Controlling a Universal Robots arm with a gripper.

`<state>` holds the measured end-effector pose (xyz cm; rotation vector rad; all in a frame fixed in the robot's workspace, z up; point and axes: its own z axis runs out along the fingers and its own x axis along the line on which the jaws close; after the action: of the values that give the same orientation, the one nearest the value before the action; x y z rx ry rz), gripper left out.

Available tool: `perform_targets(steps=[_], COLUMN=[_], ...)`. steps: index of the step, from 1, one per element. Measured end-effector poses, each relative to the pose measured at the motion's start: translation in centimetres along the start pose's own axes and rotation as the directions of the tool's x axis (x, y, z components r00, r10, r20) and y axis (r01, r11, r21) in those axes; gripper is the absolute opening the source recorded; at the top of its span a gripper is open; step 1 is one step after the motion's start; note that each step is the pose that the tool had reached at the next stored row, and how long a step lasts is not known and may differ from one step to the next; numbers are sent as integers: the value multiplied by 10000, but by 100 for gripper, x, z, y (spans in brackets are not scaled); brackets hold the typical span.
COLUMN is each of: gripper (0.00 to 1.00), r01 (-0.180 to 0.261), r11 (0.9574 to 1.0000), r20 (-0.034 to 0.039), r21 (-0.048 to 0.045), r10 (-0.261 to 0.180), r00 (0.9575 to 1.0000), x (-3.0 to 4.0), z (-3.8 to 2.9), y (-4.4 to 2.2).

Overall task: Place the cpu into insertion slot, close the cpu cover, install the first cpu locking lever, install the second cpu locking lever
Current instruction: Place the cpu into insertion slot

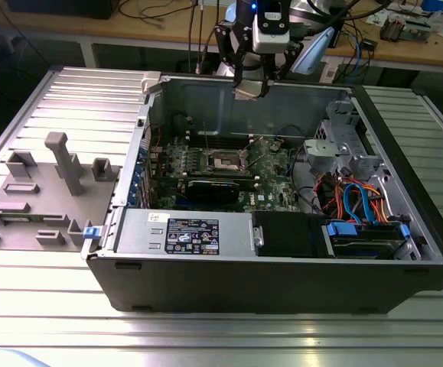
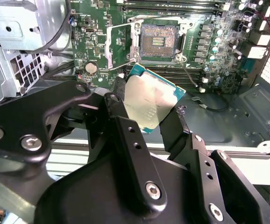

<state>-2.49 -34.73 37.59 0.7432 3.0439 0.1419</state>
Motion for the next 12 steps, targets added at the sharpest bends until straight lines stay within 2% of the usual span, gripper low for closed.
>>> perform_targets(steps=[8,12], gripper=[54,54], r01=[-22,-220], r11=[10000,9998], r20=[2,20], r21=[0,-4], r10=[22,220], r00=[10000,9998], x=[0,0], z=[0,0], y=[0,0])
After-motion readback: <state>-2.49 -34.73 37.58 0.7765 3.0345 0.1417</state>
